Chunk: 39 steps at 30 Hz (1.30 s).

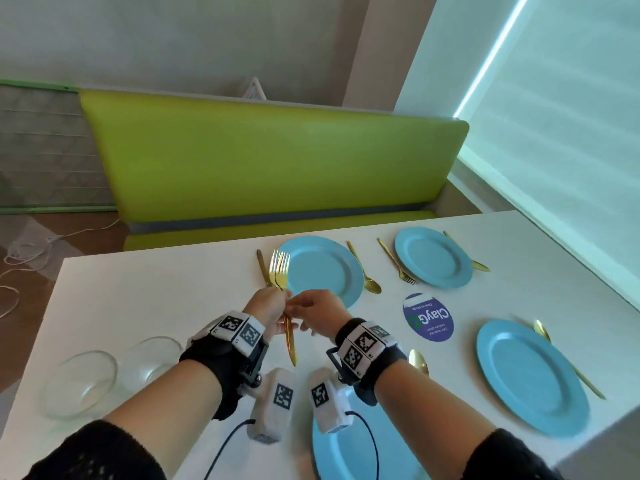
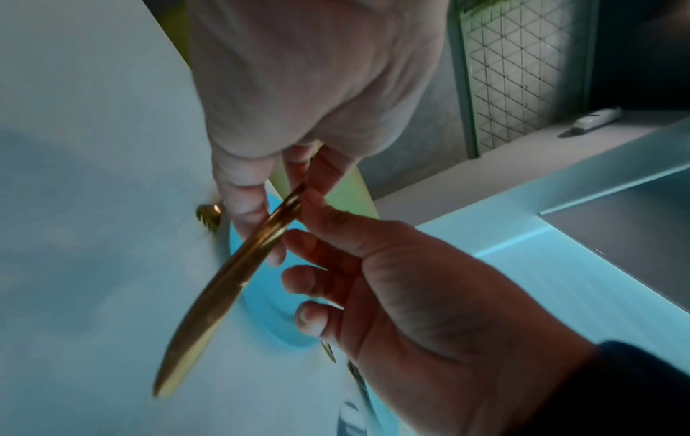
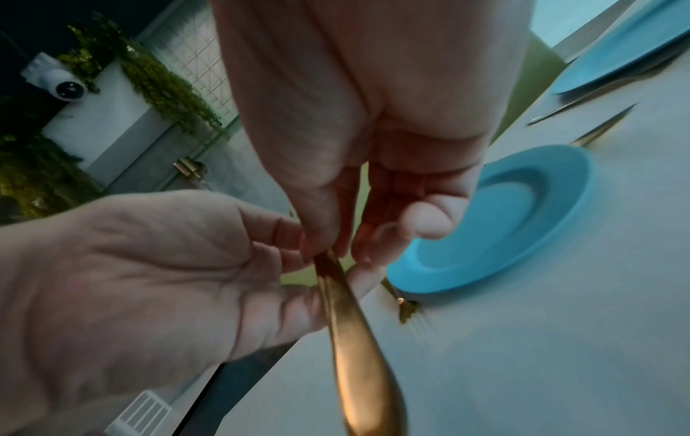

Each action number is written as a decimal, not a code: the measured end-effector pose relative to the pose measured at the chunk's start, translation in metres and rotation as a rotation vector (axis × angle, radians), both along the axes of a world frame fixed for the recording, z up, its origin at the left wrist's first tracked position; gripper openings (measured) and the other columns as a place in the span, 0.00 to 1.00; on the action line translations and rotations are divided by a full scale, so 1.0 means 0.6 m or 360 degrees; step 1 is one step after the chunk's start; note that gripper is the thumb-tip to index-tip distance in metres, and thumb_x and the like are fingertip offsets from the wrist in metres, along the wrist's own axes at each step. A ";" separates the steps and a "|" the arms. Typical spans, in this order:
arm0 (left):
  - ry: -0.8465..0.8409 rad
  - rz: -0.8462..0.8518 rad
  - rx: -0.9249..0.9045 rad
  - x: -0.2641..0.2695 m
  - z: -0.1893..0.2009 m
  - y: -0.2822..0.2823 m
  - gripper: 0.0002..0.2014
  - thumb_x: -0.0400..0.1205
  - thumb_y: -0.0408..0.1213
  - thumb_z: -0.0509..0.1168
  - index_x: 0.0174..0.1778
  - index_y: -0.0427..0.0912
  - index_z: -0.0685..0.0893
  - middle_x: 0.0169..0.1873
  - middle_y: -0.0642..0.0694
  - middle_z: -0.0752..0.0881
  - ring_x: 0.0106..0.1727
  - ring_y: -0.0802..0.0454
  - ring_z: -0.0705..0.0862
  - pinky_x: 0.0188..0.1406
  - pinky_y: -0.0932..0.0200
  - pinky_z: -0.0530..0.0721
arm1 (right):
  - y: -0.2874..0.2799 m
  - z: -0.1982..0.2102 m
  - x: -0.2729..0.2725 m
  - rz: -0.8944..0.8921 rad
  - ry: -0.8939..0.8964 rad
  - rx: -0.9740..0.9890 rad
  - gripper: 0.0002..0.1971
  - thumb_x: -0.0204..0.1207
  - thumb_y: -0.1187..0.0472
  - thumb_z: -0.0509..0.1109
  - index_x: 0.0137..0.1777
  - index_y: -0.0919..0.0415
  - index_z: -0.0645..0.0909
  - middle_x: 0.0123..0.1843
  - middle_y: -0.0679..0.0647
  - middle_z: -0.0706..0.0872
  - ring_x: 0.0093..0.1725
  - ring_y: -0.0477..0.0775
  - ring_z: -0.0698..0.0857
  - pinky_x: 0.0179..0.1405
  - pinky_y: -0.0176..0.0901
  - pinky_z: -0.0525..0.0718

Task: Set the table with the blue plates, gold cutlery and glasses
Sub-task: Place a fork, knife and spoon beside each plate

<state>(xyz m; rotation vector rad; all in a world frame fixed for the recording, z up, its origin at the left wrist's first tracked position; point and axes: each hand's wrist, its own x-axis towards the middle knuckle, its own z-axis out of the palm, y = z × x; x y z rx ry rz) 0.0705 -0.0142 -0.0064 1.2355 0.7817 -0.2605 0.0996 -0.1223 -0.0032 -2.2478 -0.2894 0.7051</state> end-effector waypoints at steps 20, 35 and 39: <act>-0.0041 -0.0189 0.0085 -0.037 0.005 -0.227 0.14 0.86 0.26 0.52 0.35 0.39 0.74 0.30 0.42 0.76 0.30 0.50 0.77 0.31 0.57 0.78 | -0.413 -0.036 -0.018 -0.0549 -0.0074 -0.0677 0.14 0.73 0.59 0.73 0.28 0.47 0.76 0.41 0.51 0.85 0.40 0.53 0.80 0.58 0.49 0.85; 0.0008 -0.0188 0.0224 -0.066 -0.016 -0.308 0.12 0.85 0.26 0.56 0.36 0.39 0.77 0.33 0.43 0.81 0.33 0.51 0.81 0.40 0.57 0.82 | -0.543 -0.100 -0.015 -0.0535 -0.0052 -0.1015 0.13 0.77 0.59 0.69 0.59 0.61 0.85 0.57 0.58 0.88 0.59 0.59 0.84 0.57 0.43 0.82; 0.0040 -0.0168 0.0243 -0.071 -0.022 -0.324 0.13 0.85 0.26 0.56 0.36 0.40 0.77 0.33 0.43 0.81 0.34 0.51 0.81 0.42 0.56 0.82 | -0.553 -0.114 -0.011 -0.0558 -0.0114 -0.0995 0.12 0.77 0.61 0.67 0.56 0.63 0.86 0.55 0.61 0.88 0.57 0.62 0.85 0.53 0.45 0.83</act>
